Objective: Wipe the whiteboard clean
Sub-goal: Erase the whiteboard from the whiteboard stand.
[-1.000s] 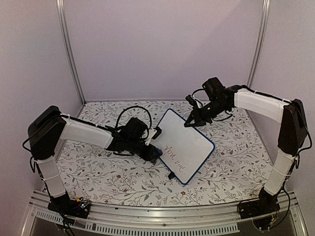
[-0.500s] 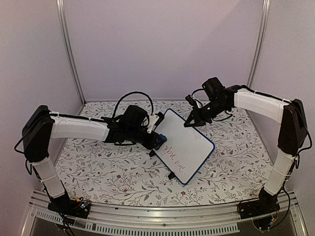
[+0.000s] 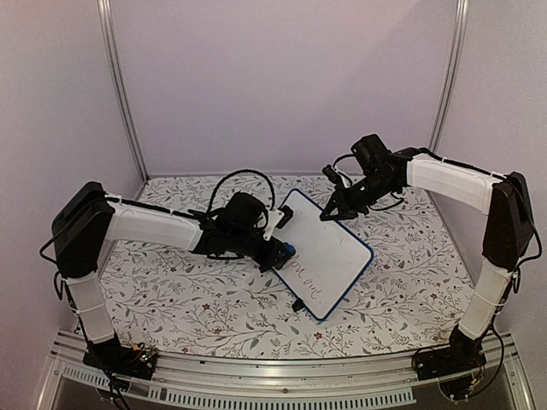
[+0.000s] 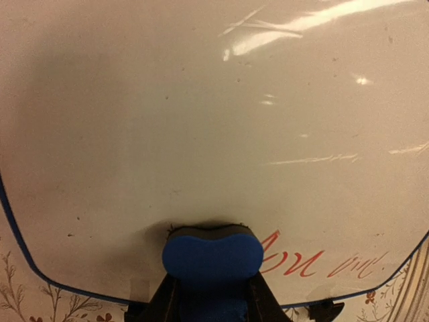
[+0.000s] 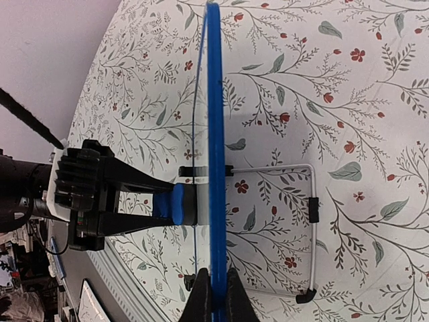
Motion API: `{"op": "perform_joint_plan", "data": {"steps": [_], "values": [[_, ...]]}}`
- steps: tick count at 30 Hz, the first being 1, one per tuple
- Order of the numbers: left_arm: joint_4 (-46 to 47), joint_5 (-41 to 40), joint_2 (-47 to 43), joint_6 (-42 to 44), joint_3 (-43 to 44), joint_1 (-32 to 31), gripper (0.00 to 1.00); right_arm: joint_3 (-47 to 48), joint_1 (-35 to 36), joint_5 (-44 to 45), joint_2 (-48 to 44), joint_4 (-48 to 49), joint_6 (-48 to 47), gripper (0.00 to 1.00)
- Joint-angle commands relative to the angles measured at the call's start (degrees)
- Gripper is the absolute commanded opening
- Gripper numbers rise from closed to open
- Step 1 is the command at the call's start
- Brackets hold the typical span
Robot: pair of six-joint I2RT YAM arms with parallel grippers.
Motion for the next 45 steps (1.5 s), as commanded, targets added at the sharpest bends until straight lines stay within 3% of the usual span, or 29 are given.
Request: {"op": "perform_joint_plan", "data": {"steps": [1, 8, 28, 38, 45], "values": [[-1.07, 1.91, 2.06, -1.44, -3.39, -2.24, 0.00, -1.79, 2.45, 2.09, 1.68, -5.65, -1.40, 0.00], [-0.55, 2.76, 1.19, -3.23, -8.33, -2.27, 0.00, -1.71, 2.43, 1.96, 2.02, -5.52, -1.40, 0.00], [-5.40, 5.64, 1.76, -3.83, -8.70, -2.33, 0.00, -1.62, 2.45, 2.05, 1.77, -5.64, -1.40, 0.00], [-7.03, -2.93, -8.02, -1.50, -3.84, -0.58, 0.00, -1.54, 2.47, 1.88, 1.83, -5.56, -1.40, 0.00], [-7.25, -1.93, -3.89, -0.56, 0.42, 0.88, 0.00, -1.44, 2.46, 1.87, 1.79, -5.72, -1.40, 0.00]]}}
